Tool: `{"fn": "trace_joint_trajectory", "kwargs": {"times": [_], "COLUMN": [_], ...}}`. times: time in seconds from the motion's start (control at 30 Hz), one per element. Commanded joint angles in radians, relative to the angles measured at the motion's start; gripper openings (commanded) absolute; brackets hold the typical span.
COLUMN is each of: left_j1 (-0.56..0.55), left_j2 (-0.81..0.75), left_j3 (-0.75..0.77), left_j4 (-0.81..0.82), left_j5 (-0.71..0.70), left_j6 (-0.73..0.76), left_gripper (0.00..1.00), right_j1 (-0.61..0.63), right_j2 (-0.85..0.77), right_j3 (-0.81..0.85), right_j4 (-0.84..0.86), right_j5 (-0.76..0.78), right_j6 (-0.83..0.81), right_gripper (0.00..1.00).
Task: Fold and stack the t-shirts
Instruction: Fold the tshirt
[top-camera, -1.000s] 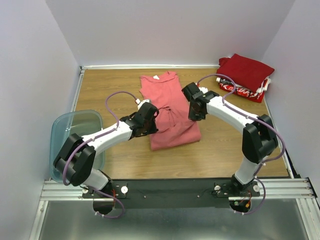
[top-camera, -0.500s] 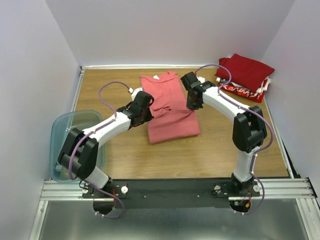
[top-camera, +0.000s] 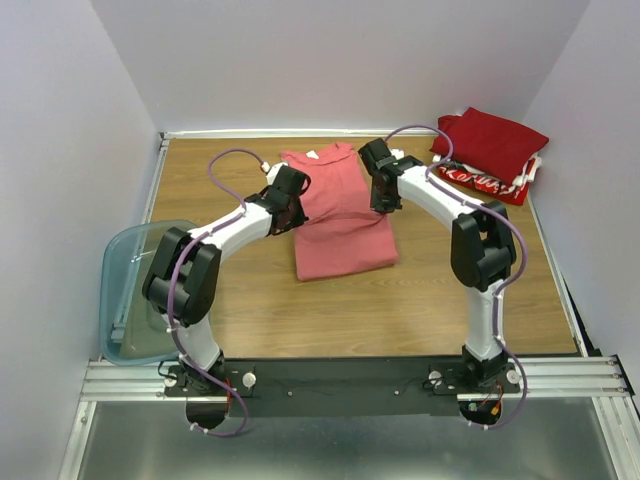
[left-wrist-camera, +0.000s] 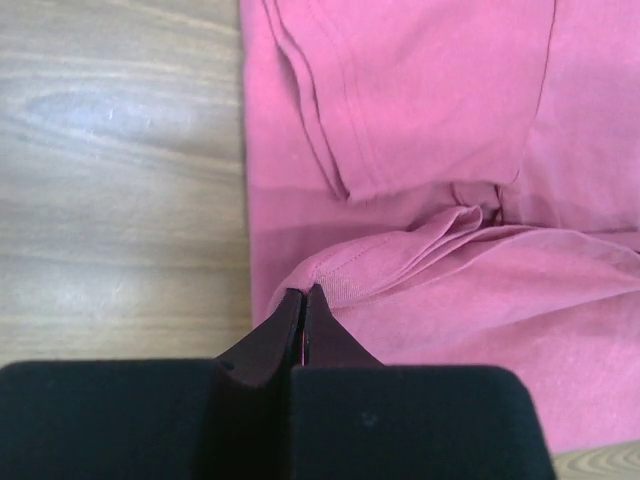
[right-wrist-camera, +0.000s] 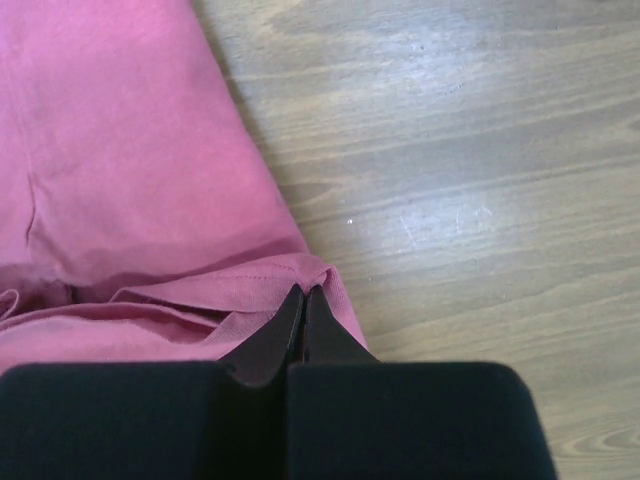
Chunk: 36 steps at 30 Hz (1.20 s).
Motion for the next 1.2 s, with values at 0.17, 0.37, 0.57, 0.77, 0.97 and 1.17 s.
{"fn": "trace_joint_trajectory", "kwargs": {"times": [0.17, 0.37, 0.57, 0.77, 0.97, 1.17], "left_j1": [0.025, 0.025, 0.005, -0.076, -0.14, -0.182], "left_j2": [0.087, 0.02, -0.107, -0.216, -0.292, -0.341], "left_j3": [0.137, 0.157, 0.037, -0.168, -0.314, -0.38], "left_j4": [-0.093, -0.116, -0.073, -0.018, 0.005, 0.002], "left_j5": [-0.045, -0.078, 0.008, 0.083, 0.11, 0.113], "left_j6": [-0.006, 0.032, 0.055, -0.001, -0.072, -0.126], "left_gripper": [0.6, 0.98, 0.97, 0.95, 0.95, 0.94], "right_j1": [-0.021, -0.042, -0.053, -0.068, -0.073, -0.076], "right_j2": [0.072, 0.021, -0.124, -0.305, -0.388, -0.399], "right_j3": [0.125, 0.159, -0.005, -0.261, -0.438, -0.518], "right_j4": [-0.001, -0.01, -0.007, 0.033, 0.068, 0.099], "right_j5": [-0.034, -0.123, -0.207, -0.29, -0.33, -0.33], "right_j6": [-0.045, -0.087, -0.101, -0.083, -0.063, -0.057], "right_gripper": [0.44, 0.85, 0.85, 0.84, 0.77, 0.62]}}
